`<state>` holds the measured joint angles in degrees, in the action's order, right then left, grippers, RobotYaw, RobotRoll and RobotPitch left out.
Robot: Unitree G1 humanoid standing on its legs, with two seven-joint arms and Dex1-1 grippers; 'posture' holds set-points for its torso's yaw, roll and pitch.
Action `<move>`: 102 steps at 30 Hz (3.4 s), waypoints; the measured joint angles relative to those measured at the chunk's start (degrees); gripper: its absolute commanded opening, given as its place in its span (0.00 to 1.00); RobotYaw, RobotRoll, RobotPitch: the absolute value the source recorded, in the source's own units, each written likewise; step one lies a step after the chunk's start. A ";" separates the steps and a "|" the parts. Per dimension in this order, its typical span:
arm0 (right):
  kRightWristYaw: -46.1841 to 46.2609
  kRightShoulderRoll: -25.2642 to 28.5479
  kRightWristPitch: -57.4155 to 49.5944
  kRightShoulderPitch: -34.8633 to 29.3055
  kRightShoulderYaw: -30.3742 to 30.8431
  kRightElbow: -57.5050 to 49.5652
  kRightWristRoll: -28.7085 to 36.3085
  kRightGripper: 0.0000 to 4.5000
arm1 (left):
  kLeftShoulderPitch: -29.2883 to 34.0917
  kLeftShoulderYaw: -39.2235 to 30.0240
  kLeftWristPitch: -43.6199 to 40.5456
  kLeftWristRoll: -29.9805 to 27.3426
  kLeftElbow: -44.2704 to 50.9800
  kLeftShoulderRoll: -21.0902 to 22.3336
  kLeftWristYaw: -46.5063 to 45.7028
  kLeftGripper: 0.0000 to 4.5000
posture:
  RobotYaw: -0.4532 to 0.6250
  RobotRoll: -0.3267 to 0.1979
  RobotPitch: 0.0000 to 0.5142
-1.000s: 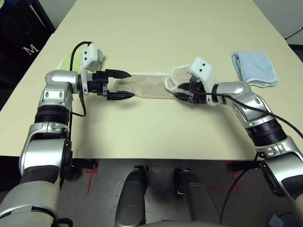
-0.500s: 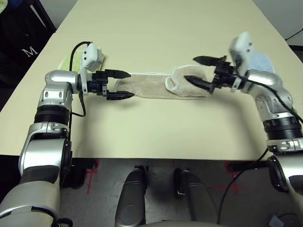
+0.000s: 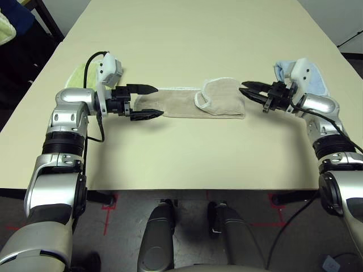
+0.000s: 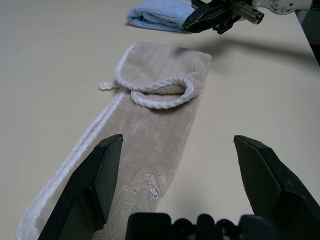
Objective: Fold the towel and set it aside.
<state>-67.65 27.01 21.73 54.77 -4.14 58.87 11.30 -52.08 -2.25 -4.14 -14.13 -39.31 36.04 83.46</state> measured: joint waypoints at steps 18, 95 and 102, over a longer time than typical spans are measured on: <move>6.64 -9.05 -3.43 9.24 7.05 12.67 -12.41 0.01 | 1.10 0.58 2.29 -0.85 2.35 -0.93 2.50 1.00 | 0.58 0.62 0.39; -14.92 10.31 -2.12 -11.36 -3.36 -8.90 1.36 0.01 | 2.91 0.63 3.97 -1.44 -0.11 -1.80 -2.54 1.00 | 0.49 0.62 0.36; -15.92 10.27 -7.69 -12.90 -3.32 -14.34 3.58 0.01 | 2.93 0.63 3.55 -1.44 -0.03 -1.69 -3.31 1.00 | 0.50 0.62 0.34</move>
<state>-83.56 37.28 14.05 41.87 -7.46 44.53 14.88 -49.15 -1.62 -0.59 -15.58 -39.34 34.35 80.15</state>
